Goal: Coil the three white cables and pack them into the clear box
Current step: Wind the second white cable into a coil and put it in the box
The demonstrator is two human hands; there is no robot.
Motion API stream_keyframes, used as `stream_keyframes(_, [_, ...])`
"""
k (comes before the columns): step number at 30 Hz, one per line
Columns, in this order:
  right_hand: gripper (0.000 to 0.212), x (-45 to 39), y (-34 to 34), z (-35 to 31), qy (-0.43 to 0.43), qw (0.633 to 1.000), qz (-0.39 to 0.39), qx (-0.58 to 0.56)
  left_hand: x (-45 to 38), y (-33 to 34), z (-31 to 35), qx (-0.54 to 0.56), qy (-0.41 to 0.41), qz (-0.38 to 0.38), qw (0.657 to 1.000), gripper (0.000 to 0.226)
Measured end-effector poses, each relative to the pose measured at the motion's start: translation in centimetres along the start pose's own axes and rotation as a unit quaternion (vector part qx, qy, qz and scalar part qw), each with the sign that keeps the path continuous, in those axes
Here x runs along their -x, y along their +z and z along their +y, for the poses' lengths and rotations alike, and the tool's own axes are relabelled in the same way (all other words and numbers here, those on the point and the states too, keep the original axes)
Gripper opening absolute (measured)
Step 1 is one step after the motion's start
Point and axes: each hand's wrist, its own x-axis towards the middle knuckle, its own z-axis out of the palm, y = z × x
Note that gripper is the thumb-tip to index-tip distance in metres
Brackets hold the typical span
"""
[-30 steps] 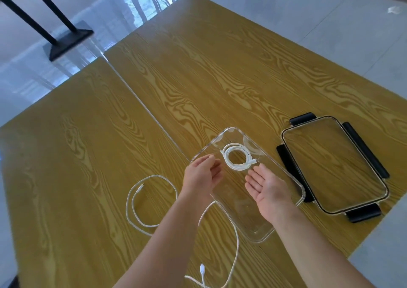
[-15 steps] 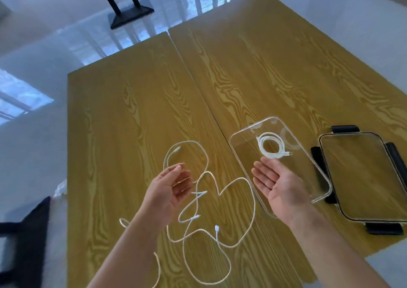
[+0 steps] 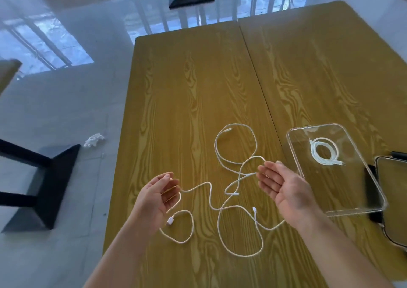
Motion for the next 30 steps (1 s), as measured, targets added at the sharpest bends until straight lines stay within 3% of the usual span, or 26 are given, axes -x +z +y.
stream_keyframes(12, [0.024,1.9,6.7,6.8,0.010,0.977,-0.055,0.207,-0.7,-10.7,-3.1,-0.076,-0.006,0.056,0.996,0.014])
stream_keyframes(19, [0.017,1.8,5.3,8.1,-0.033,0.935,-0.001,0.352,-1.7,-11.7,-6.0,-0.165,-0.013,0.006,0.986,0.012])
stream_keyframes(25, [0.010,1.8,3.2,7.1,-0.041,0.927,0.066,0.367,-2.6,-9.2,-7.5,-0.209,0.017,-0.065,0.976,0.008])
stream_keyframes(30, [0.024,0.1,3.4,5.8,-0.011,0.957,0.090,0.276,-3.3,-4.8,-7.4,-0.311,0.085,-0.112,0.940,0.006])
